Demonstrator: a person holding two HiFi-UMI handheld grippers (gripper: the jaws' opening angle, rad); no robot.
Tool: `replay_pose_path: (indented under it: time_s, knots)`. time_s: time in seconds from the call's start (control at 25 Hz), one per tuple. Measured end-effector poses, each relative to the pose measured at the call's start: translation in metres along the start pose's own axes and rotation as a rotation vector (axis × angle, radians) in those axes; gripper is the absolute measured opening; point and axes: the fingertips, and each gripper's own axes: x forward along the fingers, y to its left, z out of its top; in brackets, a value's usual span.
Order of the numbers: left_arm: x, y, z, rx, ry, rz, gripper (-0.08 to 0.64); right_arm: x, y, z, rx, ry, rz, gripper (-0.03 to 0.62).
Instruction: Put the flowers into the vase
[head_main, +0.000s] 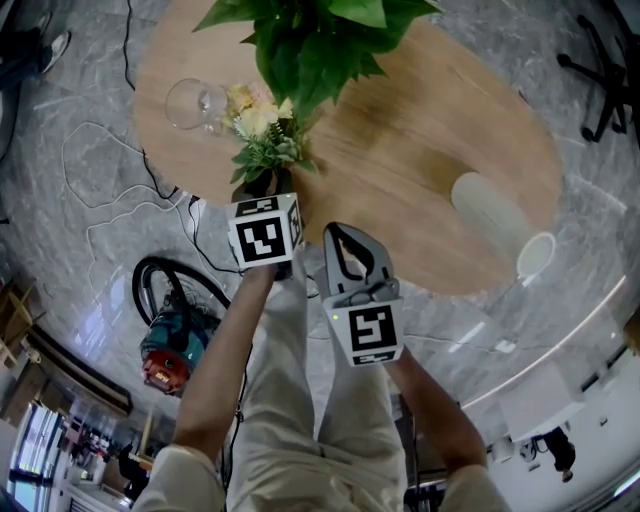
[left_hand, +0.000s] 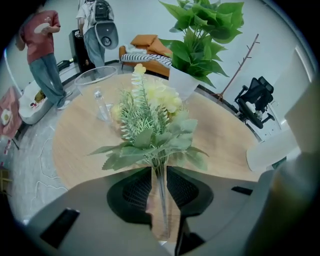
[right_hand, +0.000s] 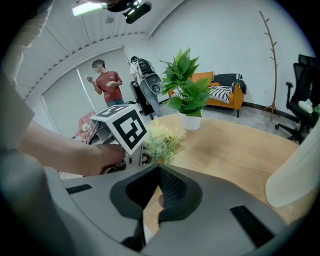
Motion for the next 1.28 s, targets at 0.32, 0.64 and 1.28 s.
replay_pose_path:
  time_s: [0.32, 0.64, 1.28]
  knots:
    - [0.008, -0.003, 0.003, 0.009, 0.022, 0.000, 0.111, 0.002, -0.004, 0.000, 0.024, -0.007, -0.009, 0.005]
    - [0.009, 0.006, 0.005, -0.044, 0.021, 0.079, 0.114, -0.003, -0.006, -0.001, 0.025, 0.009, -0.005, 0.005]
    - [0.001, 0.005, 0.010, 0.006, -0.029, 0.093, 0.048, -0.011, -0.014, 0.005, 0.049, -0.006, -0.041, 0.005]
